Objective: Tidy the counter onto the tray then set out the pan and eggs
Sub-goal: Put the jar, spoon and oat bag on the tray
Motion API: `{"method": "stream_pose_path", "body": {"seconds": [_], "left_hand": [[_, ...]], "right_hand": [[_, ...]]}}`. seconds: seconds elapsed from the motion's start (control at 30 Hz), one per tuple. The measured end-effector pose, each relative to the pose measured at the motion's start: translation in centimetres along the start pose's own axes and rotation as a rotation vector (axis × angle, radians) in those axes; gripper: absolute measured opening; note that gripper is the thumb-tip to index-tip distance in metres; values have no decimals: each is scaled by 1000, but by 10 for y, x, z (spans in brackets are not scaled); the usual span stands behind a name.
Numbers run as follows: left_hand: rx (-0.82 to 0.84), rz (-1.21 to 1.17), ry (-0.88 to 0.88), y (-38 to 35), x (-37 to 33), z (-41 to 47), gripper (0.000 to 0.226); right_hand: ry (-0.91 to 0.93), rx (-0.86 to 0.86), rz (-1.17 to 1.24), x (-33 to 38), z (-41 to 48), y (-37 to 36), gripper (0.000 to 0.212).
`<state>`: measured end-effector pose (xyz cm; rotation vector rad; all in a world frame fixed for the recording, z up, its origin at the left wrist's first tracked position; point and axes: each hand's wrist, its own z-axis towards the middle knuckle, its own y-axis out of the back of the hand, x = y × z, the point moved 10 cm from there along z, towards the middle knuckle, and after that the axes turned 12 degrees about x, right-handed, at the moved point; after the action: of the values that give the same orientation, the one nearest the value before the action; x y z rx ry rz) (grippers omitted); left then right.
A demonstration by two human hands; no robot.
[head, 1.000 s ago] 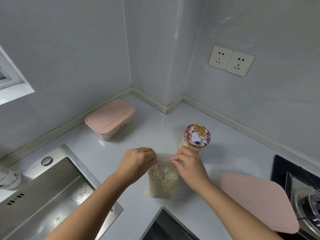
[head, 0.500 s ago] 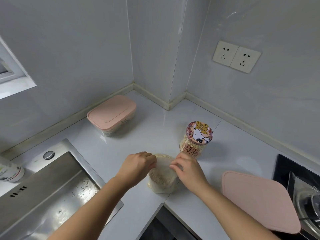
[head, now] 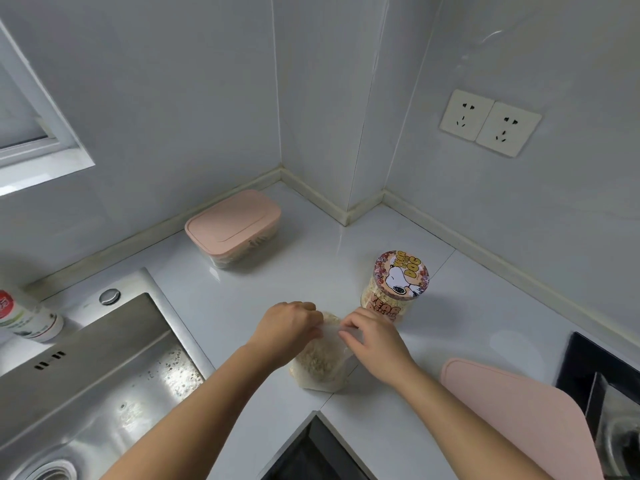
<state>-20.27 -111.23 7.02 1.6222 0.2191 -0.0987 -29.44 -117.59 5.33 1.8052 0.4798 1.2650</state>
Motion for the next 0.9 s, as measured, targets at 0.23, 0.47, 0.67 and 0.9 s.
{"method": "stream_pose_path", "body": {"seconds": [0.23,0.47,0.67,0.9], "left_hand": [[-78,20,92,18,6,-28,24],[-249,-27,352,56,59,-105,11],[-308,-2,579,88,128,-209,16],[-360,56,767,106,214,-332,16]], "right_hand": [[136,71,33,22,9,-1,20],[240,176,315,83,45,-11,3],[198,282,578,161,91,-57,10],[188,400,574,278,170,-150,17]]}}
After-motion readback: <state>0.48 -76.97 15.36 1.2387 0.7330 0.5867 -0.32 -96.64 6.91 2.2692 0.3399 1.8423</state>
